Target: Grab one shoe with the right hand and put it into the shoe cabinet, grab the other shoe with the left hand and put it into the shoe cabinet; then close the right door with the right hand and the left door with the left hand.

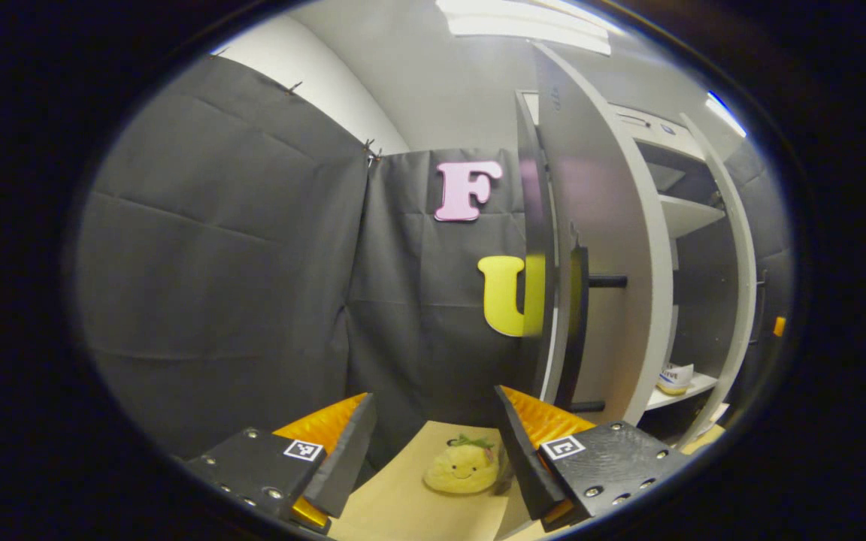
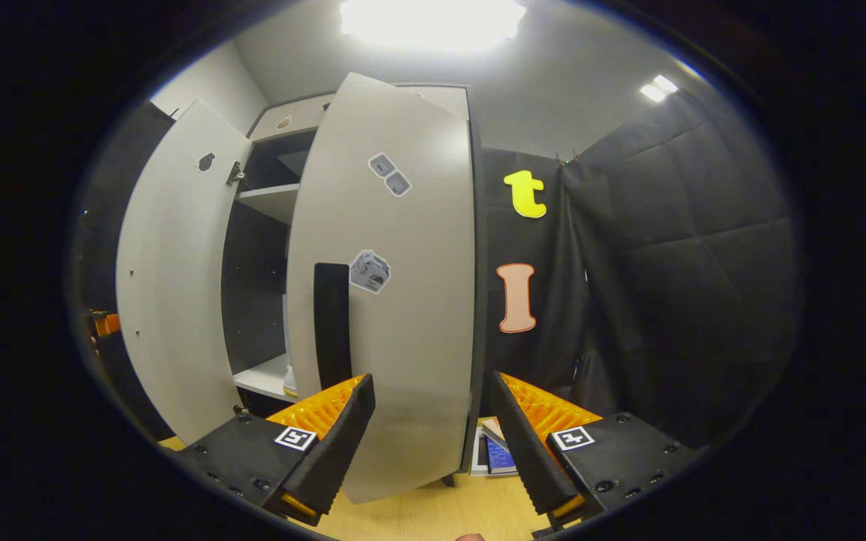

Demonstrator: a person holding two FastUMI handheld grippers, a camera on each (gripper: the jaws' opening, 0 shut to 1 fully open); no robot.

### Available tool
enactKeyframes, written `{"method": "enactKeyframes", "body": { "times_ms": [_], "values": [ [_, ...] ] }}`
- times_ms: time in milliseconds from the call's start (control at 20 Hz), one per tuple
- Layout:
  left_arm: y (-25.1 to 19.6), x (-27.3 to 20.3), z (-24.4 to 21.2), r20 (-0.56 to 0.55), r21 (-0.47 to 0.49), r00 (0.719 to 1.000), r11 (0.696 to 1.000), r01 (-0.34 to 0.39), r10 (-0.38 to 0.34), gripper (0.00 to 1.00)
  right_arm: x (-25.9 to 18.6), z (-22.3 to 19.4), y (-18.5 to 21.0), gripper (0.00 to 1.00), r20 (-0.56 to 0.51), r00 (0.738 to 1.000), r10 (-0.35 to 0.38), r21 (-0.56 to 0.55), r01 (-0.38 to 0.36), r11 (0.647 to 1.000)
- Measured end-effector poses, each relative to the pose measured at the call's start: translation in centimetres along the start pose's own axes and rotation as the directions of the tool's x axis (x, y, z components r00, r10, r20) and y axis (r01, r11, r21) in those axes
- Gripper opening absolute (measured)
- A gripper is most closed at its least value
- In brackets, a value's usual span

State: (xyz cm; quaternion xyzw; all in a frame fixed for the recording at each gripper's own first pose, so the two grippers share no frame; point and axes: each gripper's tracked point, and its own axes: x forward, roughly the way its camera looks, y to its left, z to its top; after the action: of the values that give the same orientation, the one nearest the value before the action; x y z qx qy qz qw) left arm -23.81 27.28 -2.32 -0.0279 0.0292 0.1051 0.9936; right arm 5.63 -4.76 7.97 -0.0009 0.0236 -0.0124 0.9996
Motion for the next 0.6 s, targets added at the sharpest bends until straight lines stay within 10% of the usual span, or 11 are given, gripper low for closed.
{"method": "enactKeyframes", "body": {
  "times_ms": [600],
  "values": [
    [-5.5,-0.8,1.0,0.025,0.023,0.995,0.996,0.092,-0.092,0.88,0.1,-2.7,-2.4,0.98,-0.055,0.998,-0.006,0.013,0.007,1.0]
  ]
}}
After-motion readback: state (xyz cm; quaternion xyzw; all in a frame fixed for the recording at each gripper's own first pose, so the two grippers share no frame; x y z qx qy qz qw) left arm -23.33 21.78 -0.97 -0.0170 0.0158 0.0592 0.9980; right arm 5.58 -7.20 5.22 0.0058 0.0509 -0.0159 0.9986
